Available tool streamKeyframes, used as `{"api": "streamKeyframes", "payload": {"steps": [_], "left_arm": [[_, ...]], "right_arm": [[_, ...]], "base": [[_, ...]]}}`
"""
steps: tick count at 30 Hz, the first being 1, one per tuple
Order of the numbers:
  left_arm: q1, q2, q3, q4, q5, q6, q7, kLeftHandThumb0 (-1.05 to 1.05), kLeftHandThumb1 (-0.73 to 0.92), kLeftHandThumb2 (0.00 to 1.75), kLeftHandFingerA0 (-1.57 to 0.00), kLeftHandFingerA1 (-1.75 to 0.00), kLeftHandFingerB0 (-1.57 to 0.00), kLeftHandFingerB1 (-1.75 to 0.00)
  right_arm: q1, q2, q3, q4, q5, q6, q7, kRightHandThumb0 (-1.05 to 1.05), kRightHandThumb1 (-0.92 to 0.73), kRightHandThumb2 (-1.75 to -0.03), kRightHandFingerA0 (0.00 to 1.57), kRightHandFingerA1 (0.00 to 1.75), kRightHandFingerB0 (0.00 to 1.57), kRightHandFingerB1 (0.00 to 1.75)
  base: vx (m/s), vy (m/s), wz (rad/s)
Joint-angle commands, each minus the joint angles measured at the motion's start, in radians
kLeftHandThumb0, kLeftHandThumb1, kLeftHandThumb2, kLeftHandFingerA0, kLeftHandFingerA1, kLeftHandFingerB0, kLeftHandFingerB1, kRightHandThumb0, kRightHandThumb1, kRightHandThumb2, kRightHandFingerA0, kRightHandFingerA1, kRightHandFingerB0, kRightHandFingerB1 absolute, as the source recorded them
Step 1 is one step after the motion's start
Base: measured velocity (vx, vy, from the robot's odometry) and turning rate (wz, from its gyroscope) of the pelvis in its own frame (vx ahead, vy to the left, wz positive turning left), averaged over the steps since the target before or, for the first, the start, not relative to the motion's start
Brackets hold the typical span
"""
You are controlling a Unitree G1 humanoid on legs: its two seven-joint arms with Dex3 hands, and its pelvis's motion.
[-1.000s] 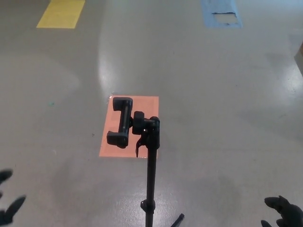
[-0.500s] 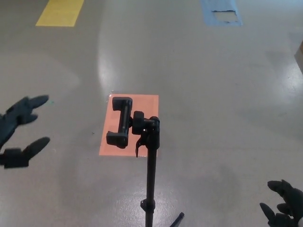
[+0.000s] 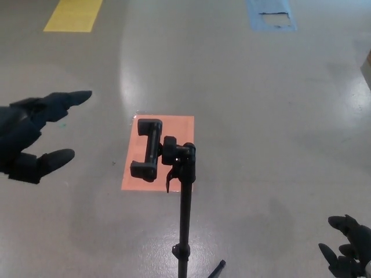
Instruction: The robot uses its left hand to grab the top of a phone stand kept on the floor and tilt it upwards to adjust its angle
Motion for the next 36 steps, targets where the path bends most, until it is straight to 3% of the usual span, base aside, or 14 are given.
{"api": "streamKeyframes", "payload": {"steps": [1, 2, 3, 4, 5, 9, 12, 24, 27, 28, 32, 33, 35, 36], "left_arm": [[-0.059, 0.075, -0.046, -0.053, 0.208, -0.064, 0.081, -0.84, 0.71, 1.06, -0.12, -0.4, 0.0, -0.21], [-0.068, 0.081, -0.054, -0.055, 0.227, -0.069, 0.093, -0.84, 0.71, 1.06, -0.12, -0.4, 0.0, -0.21], [-0.073, 0.082, -0.056, -0.058, 0.227, -0.073, 0.092, -0.85, 0.83, 0.66, -0.18, -0.28, 0.0, -0.21], [-0.078, 0.083, -0.059, -0.061, 0.223, -0.077, 0.09, -0.85, 0.83, 0.66, -0.18, -0.28, 0.0, -0.21], [-0.089, 0.088, -0.065, -0.065, 0.231, -0.079, 0.09, -0.92, 0.7, 1.04, -0.15, -0.34, 0.0, -0.16], [-0.115, 0.093, -0.084, -0.062, 0.253, -0.086, 0.101, -0.96, 0.71, 1.05, -0.16, -0.33, 0.0, -0.15], [-0.129, 0.09, -0.093, -0.07, 0.254, -0.083, 0.096, -1.0, 0.68, 1.01, -0.16, -0.32, -0.01, -0.1], [-0.161, 0.07, -0.112, -0.133, 0.267, -0.09, 0.074, -0.82, 0.5, 0.86, -0.11, -0.37, -0.02, -0.23], [-0.161, 0.068, -0.113, -0.143, 0.272, -0.085, 0.074, -0.76, 0.47, 0.82, -0.11, -0.36, -0.03, -0.23], [-0.155, 0.067, -0.119, -0.163, 0.306, -0.079, 0.092, -0.46, 0.45, 0.56, -0.12, -0.26, 0.0, -0.24], [-0.143, 0.071, -0.13, -0.19, 0.343, -0.073, 0.098, -0.25, 0.44, 0.59, -0.1, -0.29, -0.05, -0.22], [-0.139, 0.071, -0.134, -0.197, 0.349, -0.071, 0.096, -0.21, 0.45, 0.59, -0.1, -0.29, -0.06, -0.23], [-0.136, 0.07, -0.137, -0.199, 0.353, -0.072, 0.1, -0.21, 0.45, 0.59, -0.1, -0.29, -0.06, -0.23], [-0.135, 0.07, -0.139, -0.2, 0.362, -0.073, 0.107, -0.2, 0.44, 0.59, -0.1, -0.29, -0.05, -0.23]], "right_arm": [[-0.022, -0.023, -0.004, 0.002, 0.005, 0.019, 0.018, -0.47, -0.83, -0.66, 0.21, 0.33, 0.11, 0.27], [-0.023, -0.023, -0.005, 0.002, 0.005, 0.02, 0.019, -0.47, -0.83, -0.66, 0.21, 0.33, 0.11, 0.27], [-0.024, -0.024, -0.005, 0.003, 0.005, 0.02, 0.021, -0.53, -0.72, -0.81, 0.15, 0.4, 0.09, 0.35], [-0.026, -0.024, -0.004, 0.004, 0.004, 0.021, 0.023, -0.53, -0.72, -0.81, 0.15, 0.4, 0.09, 0.35], [-0.029, -0.024, -0.004, 0.004, 0.005, 0.022, 0.026, -0.53, -0.72, -0.81, 0.16, 0.4, 0.09, 0.35], [-0.033, -0.022, -0.003, 0.006, 0.004, 0.027, 0.028, -0.53, -0.71, -0.82, 0.17, 0.41, 0.08, 0.35], [-0.036, -0.024, 0.002, 0.006, -0.002, 0.031, 0.028, -0.46, -0.83, -0.66, 0.23, 0.34, 0.12, 0.27], [-0.05, -0.029, 0.011, 0.01, -0.002, 0.04, 0.04, -0.52, -0.74, -0.78, 0.18, 0.38, 0.12, 0.35], [-0.051, -0.029, 0.012, 0.009, -0.002, 0.043, 0.041, -0.47, -0.83, -0.65, 0.22, 0.33, 0.13, 0.28], [-0.051, -0.028, 0.012, 0.011, -0.002, 0.044, 0.044, -0.52, -0.74, -0.78, 0.18, 0.38, 0.12, 0.35], [-0.049, -0.026, 0.012, 0.013, 0.0, 0.039, 0.05, -0.46, -0.83, -0.65, 0.23, 0.33, 0.14, 0.28], [-0.048, -0.025, 0.014, 0.011, -0.001, 0.041, 0.051, -0.26, -0.63, -1.11, 0.07, 0.5, 0.06, 0.5], [-0.048, -0.025, 0.015, 0.01, -0.002, 0.041, 0.05, -0.26, -0.63, -1.11, 0.07, 0.5, 0.06, 0.5], [-0.047, -0.025, 0.015, 0.009, -0.002, 0.041, 0.05, -0.46, -0.83, -0.65, 0.22, 0.33, 0.16, 0.29]], "base": [[0.0, 0.0, 0.0], [0.0, 0.0, 0.0], [0.0, 0.0, 0.0], [0.0, 0.0, 0.0], [0.0, 0.0, 0.0], [0.0, 0.0, 0.0], [0.0, 0.0, 0.0], [0.0, 0.0, 0.0], [0.0, 0.0, 0.0], [0.0, 0.0, 0.0], [0.0, 0.0, 0.0], [0.0, 0.0, 0.0], [0.0, 0.0, 0.0], [0.0, 0.0, 0.0]]}}
